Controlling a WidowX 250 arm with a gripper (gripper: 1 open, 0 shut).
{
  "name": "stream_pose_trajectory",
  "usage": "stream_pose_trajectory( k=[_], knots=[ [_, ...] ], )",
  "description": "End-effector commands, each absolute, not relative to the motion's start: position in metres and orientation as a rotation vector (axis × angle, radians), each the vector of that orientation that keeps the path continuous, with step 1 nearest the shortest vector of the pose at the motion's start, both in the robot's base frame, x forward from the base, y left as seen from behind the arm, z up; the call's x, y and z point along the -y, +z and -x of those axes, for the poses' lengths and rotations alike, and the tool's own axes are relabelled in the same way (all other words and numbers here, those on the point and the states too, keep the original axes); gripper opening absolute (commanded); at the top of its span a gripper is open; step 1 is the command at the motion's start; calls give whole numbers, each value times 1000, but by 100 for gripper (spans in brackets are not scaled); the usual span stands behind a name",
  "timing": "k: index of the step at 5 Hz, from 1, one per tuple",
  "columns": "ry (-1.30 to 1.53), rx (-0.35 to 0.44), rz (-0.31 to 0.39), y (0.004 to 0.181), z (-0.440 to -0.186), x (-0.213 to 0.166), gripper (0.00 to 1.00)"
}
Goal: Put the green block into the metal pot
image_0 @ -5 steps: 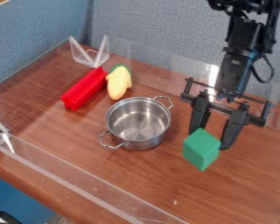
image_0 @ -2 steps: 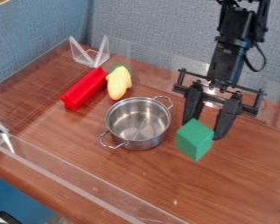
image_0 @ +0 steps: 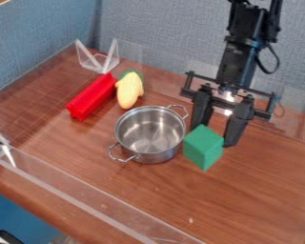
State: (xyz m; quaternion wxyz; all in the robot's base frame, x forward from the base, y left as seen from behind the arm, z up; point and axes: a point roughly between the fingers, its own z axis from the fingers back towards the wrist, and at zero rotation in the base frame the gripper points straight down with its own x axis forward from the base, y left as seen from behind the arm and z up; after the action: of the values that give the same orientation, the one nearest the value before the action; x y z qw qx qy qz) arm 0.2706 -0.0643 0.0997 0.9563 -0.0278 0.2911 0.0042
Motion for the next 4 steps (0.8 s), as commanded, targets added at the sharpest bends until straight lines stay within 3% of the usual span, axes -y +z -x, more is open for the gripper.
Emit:
stream_pose_trajectory(
  k=[1, 4],
  knots=[
    [3, -476, 78, 134, -278, 57, 0],
    [15, -466, 87, 138, -282, 45, 0]
  ],
)
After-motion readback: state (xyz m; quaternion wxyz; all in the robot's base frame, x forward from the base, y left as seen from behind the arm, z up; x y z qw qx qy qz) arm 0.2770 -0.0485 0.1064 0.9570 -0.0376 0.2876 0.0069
